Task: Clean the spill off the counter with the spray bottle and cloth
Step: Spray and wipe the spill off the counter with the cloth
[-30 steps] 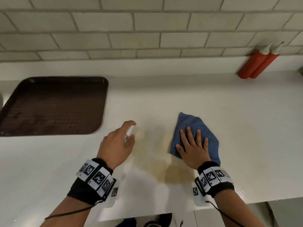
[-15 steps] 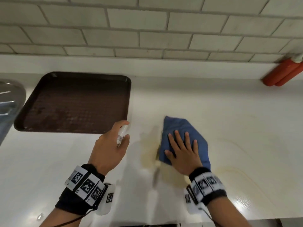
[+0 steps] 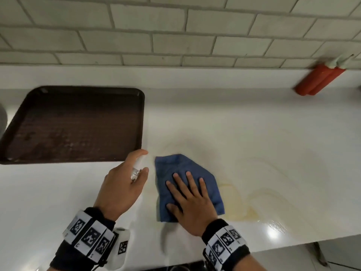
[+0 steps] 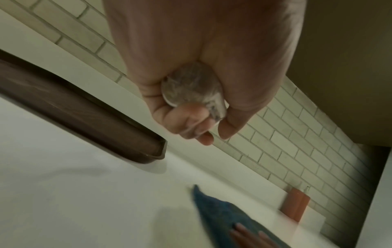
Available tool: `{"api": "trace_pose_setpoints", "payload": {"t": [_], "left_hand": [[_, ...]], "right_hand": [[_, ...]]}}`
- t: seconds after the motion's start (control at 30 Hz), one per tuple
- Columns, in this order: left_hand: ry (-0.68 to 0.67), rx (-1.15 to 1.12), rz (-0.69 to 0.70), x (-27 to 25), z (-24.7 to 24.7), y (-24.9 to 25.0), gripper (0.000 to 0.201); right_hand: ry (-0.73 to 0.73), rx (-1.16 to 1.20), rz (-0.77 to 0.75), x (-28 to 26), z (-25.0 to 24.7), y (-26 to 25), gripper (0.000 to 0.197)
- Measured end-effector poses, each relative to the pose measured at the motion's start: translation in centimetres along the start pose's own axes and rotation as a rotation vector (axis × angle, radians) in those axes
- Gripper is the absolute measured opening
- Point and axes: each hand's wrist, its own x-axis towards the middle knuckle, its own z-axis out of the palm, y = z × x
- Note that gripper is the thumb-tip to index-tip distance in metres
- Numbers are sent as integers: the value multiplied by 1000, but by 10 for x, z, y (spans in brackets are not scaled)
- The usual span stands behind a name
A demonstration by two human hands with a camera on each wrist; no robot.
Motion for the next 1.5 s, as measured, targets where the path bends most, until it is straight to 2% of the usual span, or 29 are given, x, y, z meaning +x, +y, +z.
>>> {"api": "trace_pose_setpoints", "payload": {"t": [0.17, 0.3, 0.37, 0.47, 0.57, 0.73, 0.83, 0.93, 1.03, 1.17, 1.27, 1.37, 1.5], "left_hand": [[11, 11, 20, -2, 11, 20, 39], [25, -9, 38, -1, 27, 41, 39], [36, -11, 39, -2, 37, 54, 39], [38, -11, 40, -4, 54, 72, 38], [26, -6, 41, -4, 71, 87, 38], [21, 19, 34, -2, 89, 112, 37], [40, 37, 25, -1, 95, 120, 38], [54, 42, -1, -2, 96, 124, 38], [75, 46, -27, 1, 97, 125, 39], [115, 51, -47, 14, 92, 121, 41], [148, 34, -44, 25, 83, 116, 45], [153, 19, -25, 32, 76, 109, 47], [129, -16, -14, 36, 66, 97, 45]], "right_hand": [[-23, 17, 287, 2, -7, 94, 64], [2, 13, 435, -26, -6, 152, 66], [19, 0, 458, -55, 1, 157, 67], [14, -5, 383, -107, 15, 155, 66], [9, 15, 383, -129, 17, 186, 66], [-92, 80, 481, -94, -17, 267, 79], [-98, 178, 556, -52, -32, 307, 71], [-125, 187, 574, -2, -49, 323, 67], [-137, 173, 530, 42, -61, 308, 66], [-127, 103, 319, 68, -57, 241, 67], [-120, 74, 129, 50, -40, 176, 76], [-56, 41, -12, 19, -14, 127, 68], [-53, 34, -36, 14, -10, 118, 64]]}}
